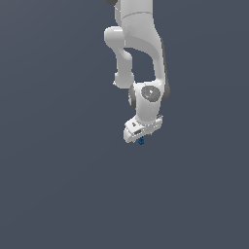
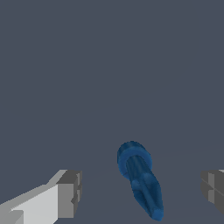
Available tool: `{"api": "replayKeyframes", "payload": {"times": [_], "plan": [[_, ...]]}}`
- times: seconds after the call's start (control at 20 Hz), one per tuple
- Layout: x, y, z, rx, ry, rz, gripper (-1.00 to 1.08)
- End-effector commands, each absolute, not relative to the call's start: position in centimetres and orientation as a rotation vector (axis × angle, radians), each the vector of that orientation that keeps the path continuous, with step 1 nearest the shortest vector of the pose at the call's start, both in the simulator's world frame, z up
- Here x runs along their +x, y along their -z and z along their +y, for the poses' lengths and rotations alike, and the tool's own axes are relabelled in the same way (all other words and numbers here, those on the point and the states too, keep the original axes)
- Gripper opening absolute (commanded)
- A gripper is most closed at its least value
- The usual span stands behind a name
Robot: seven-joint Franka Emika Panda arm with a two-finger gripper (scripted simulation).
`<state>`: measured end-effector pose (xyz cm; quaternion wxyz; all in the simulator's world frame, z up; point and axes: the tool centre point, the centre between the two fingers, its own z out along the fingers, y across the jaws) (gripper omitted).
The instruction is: Pick up the object and move it to a goal position.
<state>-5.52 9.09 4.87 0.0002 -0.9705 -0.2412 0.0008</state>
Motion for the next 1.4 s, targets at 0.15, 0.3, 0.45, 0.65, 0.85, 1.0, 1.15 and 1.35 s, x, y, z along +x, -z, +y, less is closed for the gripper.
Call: {"api": "replayKeyframes", "payload": {"times": [0.15, 0.3, 0.45, 0.65, 0.85, 1.0, 1.15, 1.35], "plan": [[-5.4, -4.2, 9.1, -3.049, 0.0, -0.758, -1.0], [-5.4, -4.2, 9.1, -3.049, 0.0, -0.758, -1.0], [-5.4, -4.2, 9.1, -3.049, 0.0, -0.758, -1.0], [-5.4, -4.3, 9.1, -3.049, 0.0, -0.758, -1.0], [-5.1, -4.4, 8.6, -3.049, 0.0, -0.758, -1.0], [-4.5, -4.8, 7.5, -3.049, 0.0, -0.758, -1.0], [-3.6, -5.4, 5.8, -3.049, 0.0, -0.758, -1.0], [-1.9, -6.5, 2.9, -3.048, 0.0, -0.759, -1.0]]}}
